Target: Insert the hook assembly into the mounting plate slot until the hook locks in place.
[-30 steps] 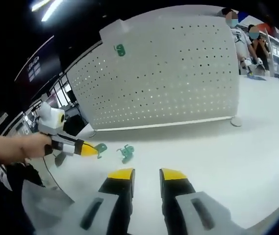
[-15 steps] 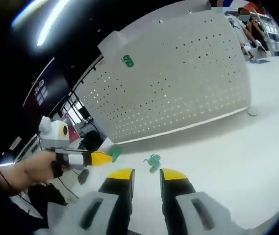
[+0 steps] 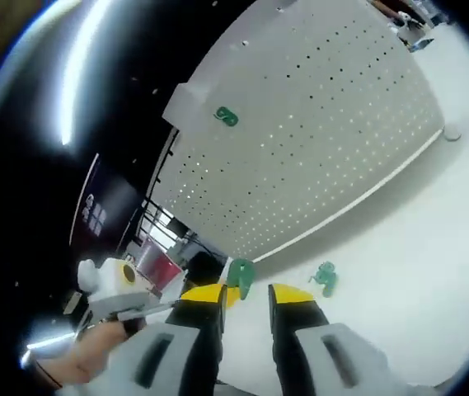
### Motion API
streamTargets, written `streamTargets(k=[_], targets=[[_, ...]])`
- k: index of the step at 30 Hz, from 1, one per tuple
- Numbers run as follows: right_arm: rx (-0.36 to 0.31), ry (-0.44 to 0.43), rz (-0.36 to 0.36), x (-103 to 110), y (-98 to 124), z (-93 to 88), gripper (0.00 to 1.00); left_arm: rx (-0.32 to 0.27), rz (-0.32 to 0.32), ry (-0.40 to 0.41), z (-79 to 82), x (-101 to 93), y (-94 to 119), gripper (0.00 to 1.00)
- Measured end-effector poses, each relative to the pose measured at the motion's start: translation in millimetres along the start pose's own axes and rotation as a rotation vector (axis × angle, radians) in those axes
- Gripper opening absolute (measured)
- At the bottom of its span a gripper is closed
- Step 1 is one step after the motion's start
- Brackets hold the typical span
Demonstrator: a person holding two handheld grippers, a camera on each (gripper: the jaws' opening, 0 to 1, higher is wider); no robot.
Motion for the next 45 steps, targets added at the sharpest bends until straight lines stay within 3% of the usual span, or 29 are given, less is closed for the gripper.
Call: streamTargets(k=[3,7,13,17,23,31,45], targets=[[-0.011,-0.028,0.018,5.8,-4.7,1.3,0.18,-0.023,-0.026,0.039,3.0,-5.6,-0.7,0.03],[-0.029,-0.081,0.028,11.1,-8.2,1.8,0.16,-0.045,-0.030,0.044,5.5,-11.5,-0.4,0.03],[-0.049,-0.081,0.020,13.2,-10.6,4.5,0.10,-0.084,-0.036,0.027,8.3,-20.7,1.1,0.03],[-0.069,-0.146,0.020,10.3,-11.9,6.4,0.07,-0.087,-0.038,0.042,8.4,-19.8,1.9,0.03],[-0.060,-0.151,0.030,14.4,-14.5,4.0,0.06,-0.116,-0.004,0.023,10.4,-16.7,6.3,0.01],[-0.049,-0.144,0.042,17.4,-18.0,4.8,0.02,-0.115,-0.009,0.006,9.6,-18.1,5.4,0.01],[-0.028,-0.172,0.047,19.2,-18.4,1.4,0.04,-0.102,0.008,-0.168,13.3,-20.7,8.8,0.01]])
Point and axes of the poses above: the point that each gripper's makers call its tool centre point, and the gripper's own axes: y roughly backward along the fingers, x roughly to its left, z roughly out of its top, the point moved 2 cm from there along y, roughly backward along the fingers, and after that the axes turned 3 degrees about -y, right-handed, at the moved point
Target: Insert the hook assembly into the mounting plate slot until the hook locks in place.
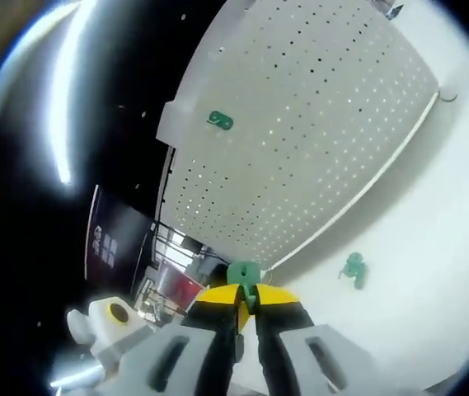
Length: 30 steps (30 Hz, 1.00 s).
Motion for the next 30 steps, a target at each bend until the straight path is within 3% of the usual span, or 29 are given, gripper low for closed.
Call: streamTargets(k=[21,30], targets=[[0.021,0.010,0.018,3.6,1.8,-2.6,0.01,0.018,-0.024,-0.068,-0.9,-1.2,4.4,0.02],[0.075,0.239,0.050,23.2,-5.2,-9.8,0.00,0.023,-0.024,-0.077,1.1,6.1,10.7,0.03]])
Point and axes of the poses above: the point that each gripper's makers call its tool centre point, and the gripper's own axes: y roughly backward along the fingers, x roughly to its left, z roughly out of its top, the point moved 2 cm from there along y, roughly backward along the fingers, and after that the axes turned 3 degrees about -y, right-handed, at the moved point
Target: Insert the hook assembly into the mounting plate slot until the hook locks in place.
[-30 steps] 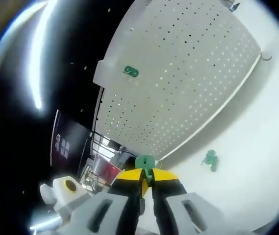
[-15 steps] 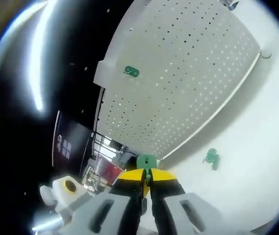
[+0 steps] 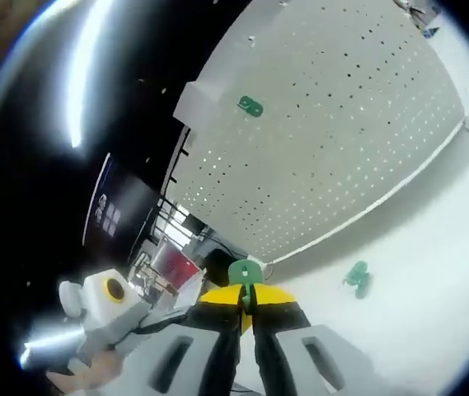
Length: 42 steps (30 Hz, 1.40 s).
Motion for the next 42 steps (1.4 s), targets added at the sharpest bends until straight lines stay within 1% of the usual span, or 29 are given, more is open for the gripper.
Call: streamTargets(k=[2,4,6,8,10,11,12,15,18,19,21,22,23,25,28,30,31,32,33,35,42], targets=[[0.011,0.076,0.005,6.0,-2.3,0.2,0.00,-0.007,0.001,-0.009,1.4,1.2,0.8,0.03],[0.023,0.134,0.010,11.5,-4.3,-0.4,0.00,-0.010,0.001,-0.011,1.3,2.6,1.5,0.03],[0.021,0.180,0.016,16.2,-5.7,1.0,0.00,-0.013,0.002,-0.012,1.9,3.9,2.9,0.04],[0.023,0.213,0.017,19.1,-6.7,2.4,0.00,-0.015,0.005,-0.022,2.9,4.2,4.4,0.07],[0.025,0.241,0.016,20.4,-7.7,3.5,0.00,-0.020,0.003,-0.020,3.7,4.5,5.6,0.14],[0.025,0.264,0.017,21.4,-8.2,4.4,0.00,-0.034,-0.010,-0.011,5.5,3.1,6.1,0.18],[0.025,0.278,0.017,22.3,-8.7,5.0,0.00,-0.035,-0.010,-0.001,5.3,3.2,6.8,0.25],[0.022,0.345,0.013,24.0,-10.3,8.4,0.00,-0.004,-0.003,0.027,-2.5,6.9,6.0,0.43],[0.010,0.420,0.001,25.4,-11.9,15.4,0.01,0.003,-0.006,0.042,-8.5,7.6,9.9,0.51],[0.005,0.434,-0.005,25.4,-12.3,17.5,0.01,-0.006,-0.013,0.060,-10.0,7.3,11.5,0.56],[-0.011,0.444,-0.016,25.8,-13.7,22.6,0.01,-0.026,-0.018,0.106,-13.7,8.3,11.9,0.74],[-0.018,0.445,-0.019,26.1,-14.7,25.2,0.01,-0.030,-0.010,0.120,-15.7,10.0,12.6,0.81],[-0.029,0.448,-0.023,26.6,-16.2,28.9,0.01,-0.037,-0.011,0.126,-16.7,10.7,13.7,0.84],[-0.039,0.477,-0.031,27.1,-19.3,34.2,0.01,-0.051,-0.018,0.133,-17.4,10.5,17.7,0.85],[-0.042,0.496,-0.035,27.9,-23.5,39.1,0.01,-0.061,-0.006,0.127,-16.8,10.9,21.6,0.90],[-0.055,0.509,-0.042,27.3,-27.5,45.6,0.01,-0.061,-0.004,0.123,-16.9,11.5,22.4,0.93],[-0.056,0.510,-0.043,27.0,-28.4,46.6,0.01,-0.057,0.002,0.119,-17.6,12.8,23.0,0.95],[-0.062,0.519,-0.048,25.6,-31.7,49.5,0.01,-0.040,0.015,0.113,-19.9,15.1,24.3,0.99],[-0.063,0.528,-0.054,24.1,-34.0,51.3,0.01,-0.043,0.041,0.103,-19.8,20.1,27.1,1.00],[-0.070,0.543,-0.063,21.8,-39.0,57.2,0.01,-0.058,0.044,0.108,-17.6,22.9,31.7,1.00],[-0.132,0.582,-0.101,15.4,-51.8,85.1,0.01,-0.061,0.068,0.103,-16.7,33.4,39.3,1.00]])
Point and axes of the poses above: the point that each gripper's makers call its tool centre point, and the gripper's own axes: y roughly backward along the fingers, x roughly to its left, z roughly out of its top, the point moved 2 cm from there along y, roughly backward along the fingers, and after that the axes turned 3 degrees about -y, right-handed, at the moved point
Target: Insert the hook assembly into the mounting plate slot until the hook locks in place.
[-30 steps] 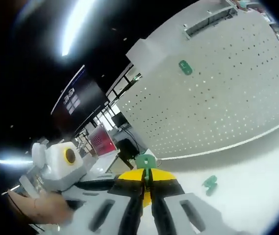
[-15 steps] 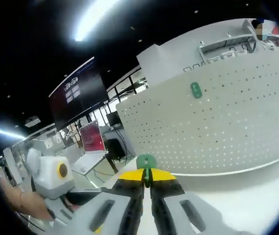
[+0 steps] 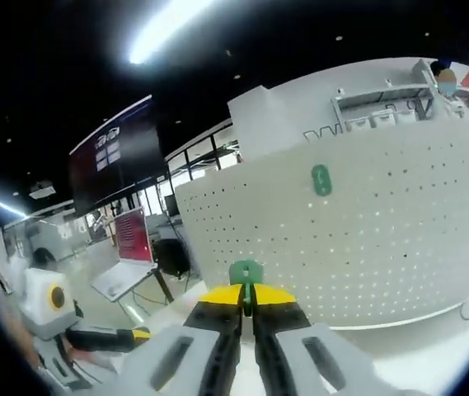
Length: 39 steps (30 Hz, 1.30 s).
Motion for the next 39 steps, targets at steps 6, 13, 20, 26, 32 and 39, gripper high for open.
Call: streamTargets(k=[6,13,20,26,32,39], targets=[[-0.037,0.059,-0.055,-22.1,-18.4,14.7,0.01,0.000,0.026,0.008,1.1,9.6,3.5,1.00],[-0.130,0.141,-0.169,-55.4,-31.4,49.3,0.01,0.018,0.023,0.002,-3.6,12.3,3.6,0.98],[-0.184,0.167,-0.235,-75.5,-39.5,71.6,0.01,0.025,0.014,0.004,-6.4,11.7,5.0,0.96],[-0.215,0.153,-0.281,-89.8,-45.6,82.9,0.01,0.027,0.020,0.009,-5.1,16.4,6.8,0.96],[-0.233,0.174,-0.329,-105.0,-58.3,93.8,0.01,0.029,0.022,0.011,-4.9,19.2,6.9,0.95],[-0.242,0.165,-0.375,-117.1,-67.1,101.7,0.01,0.036,0.034,0.027,-8.2,25.9,6.9,0.94]])
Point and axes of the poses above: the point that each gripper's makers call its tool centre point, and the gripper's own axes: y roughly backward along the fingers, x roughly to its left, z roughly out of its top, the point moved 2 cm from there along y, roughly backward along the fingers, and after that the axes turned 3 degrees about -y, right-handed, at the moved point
